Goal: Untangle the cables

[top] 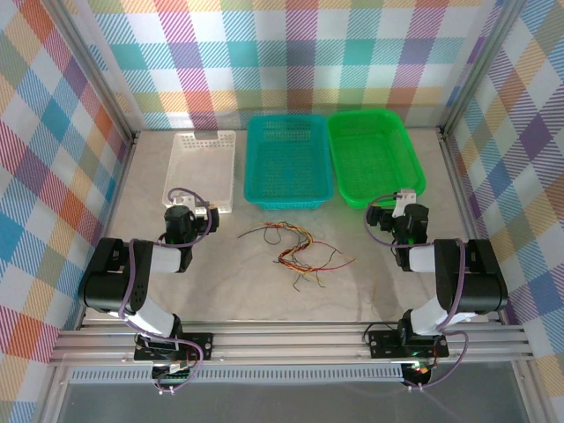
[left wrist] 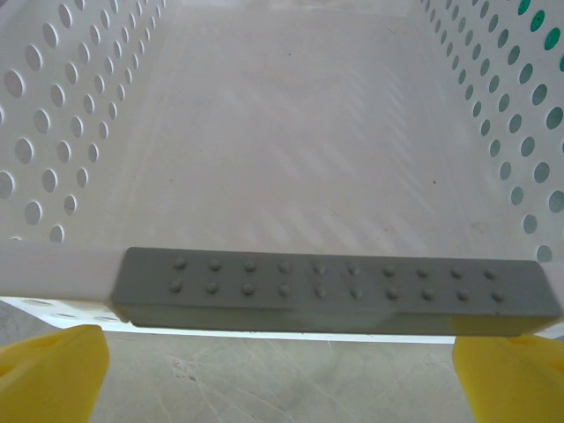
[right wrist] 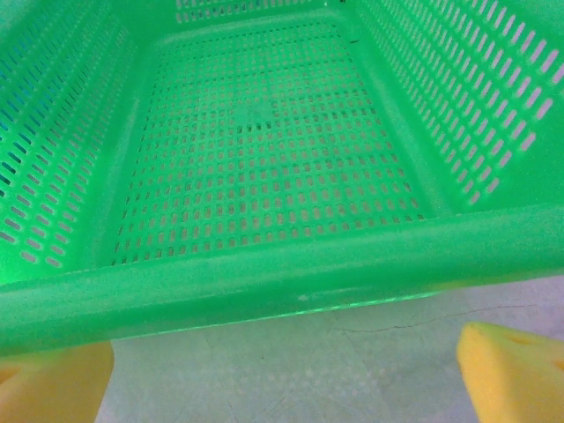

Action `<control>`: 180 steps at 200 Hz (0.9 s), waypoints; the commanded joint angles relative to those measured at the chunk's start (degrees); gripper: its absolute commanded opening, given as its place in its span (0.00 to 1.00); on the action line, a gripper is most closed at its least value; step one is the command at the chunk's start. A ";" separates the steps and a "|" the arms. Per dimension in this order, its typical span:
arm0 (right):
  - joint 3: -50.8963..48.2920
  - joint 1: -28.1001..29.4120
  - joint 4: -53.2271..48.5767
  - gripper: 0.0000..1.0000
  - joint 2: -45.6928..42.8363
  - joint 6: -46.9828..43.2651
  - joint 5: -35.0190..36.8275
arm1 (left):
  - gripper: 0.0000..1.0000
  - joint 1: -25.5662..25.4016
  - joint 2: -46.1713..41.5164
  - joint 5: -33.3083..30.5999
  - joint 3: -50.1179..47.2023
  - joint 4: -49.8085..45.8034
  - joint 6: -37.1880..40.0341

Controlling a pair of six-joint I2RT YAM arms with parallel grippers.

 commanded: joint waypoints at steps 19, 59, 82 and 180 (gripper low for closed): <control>1.07 0.14 1.71 1.00 -0.40 -0.29 -0.44 | 1.00 0.67 -0.48 -0.35 0.25 2.46 -0.27; 1.91 0.14 -1.75 1.00 -3.08 0.90 2.63 | 1.00 0.67 -0.46 -0.38 0.22 2.47 -0.26; 1.99 0.18 -9.09 1.00 -11.86 1.32 4.33 | 1.00 0.66 -0.47 -0.39 0.24 2.47 -0.27; 11.80 0.17 -37.89 1.00 -43.57 19.59 -11.28 | 1.00 0.65 -0.47 -0.41 0.29 2.45 -0.27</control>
